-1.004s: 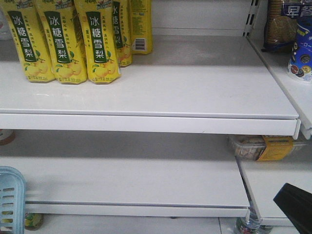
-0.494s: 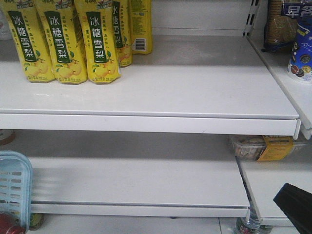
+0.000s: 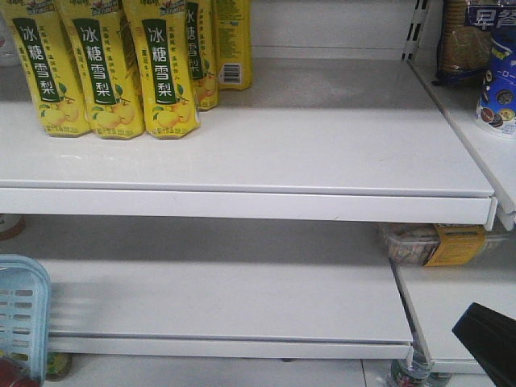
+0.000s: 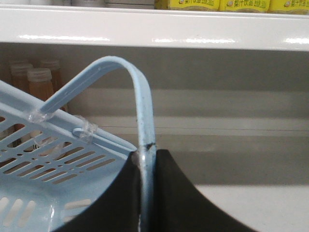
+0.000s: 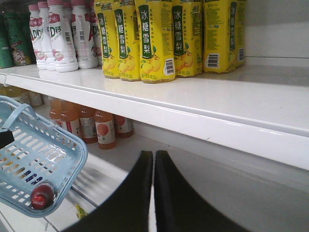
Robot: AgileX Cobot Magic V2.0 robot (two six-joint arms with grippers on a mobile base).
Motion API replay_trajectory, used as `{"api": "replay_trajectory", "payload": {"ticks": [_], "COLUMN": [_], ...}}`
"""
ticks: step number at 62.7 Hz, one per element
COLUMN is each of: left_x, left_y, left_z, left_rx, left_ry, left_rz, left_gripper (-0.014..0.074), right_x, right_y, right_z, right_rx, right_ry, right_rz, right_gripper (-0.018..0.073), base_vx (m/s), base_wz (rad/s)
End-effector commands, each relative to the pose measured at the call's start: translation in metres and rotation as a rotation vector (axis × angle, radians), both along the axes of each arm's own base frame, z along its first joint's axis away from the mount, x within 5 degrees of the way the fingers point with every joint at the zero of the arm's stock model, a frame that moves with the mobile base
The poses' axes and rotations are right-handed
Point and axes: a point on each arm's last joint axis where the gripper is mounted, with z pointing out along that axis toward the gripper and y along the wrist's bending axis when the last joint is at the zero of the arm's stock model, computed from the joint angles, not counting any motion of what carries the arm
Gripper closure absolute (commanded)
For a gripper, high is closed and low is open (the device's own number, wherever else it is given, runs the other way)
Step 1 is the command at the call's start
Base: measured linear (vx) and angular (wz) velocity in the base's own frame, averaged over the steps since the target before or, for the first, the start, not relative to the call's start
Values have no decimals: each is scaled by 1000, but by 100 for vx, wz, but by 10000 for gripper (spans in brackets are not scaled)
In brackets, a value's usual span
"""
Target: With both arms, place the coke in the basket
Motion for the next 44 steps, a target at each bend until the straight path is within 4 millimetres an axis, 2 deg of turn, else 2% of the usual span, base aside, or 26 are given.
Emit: {"api": "replay_trajectory", "payload": {"ticks": [1, 44], "left_x": [-3, -3], "left_y": [-2, -2], "left_z": [16, 16], "left_rx": [41, 41], "left_ry": [-189, -188], "left_rz": [-17, -17], "left_gripper": [603, 603], "right_x": [1, 1], "right_y": [-2, -2], "right_z": [8, 8], "right_rx": [-5, -5], "right_ry": [-25, -25], "right_rz": [-31, -31], "right_gripper": [564, 564], "base_vx": [0, 0], "base_wz": [0, 0]}}
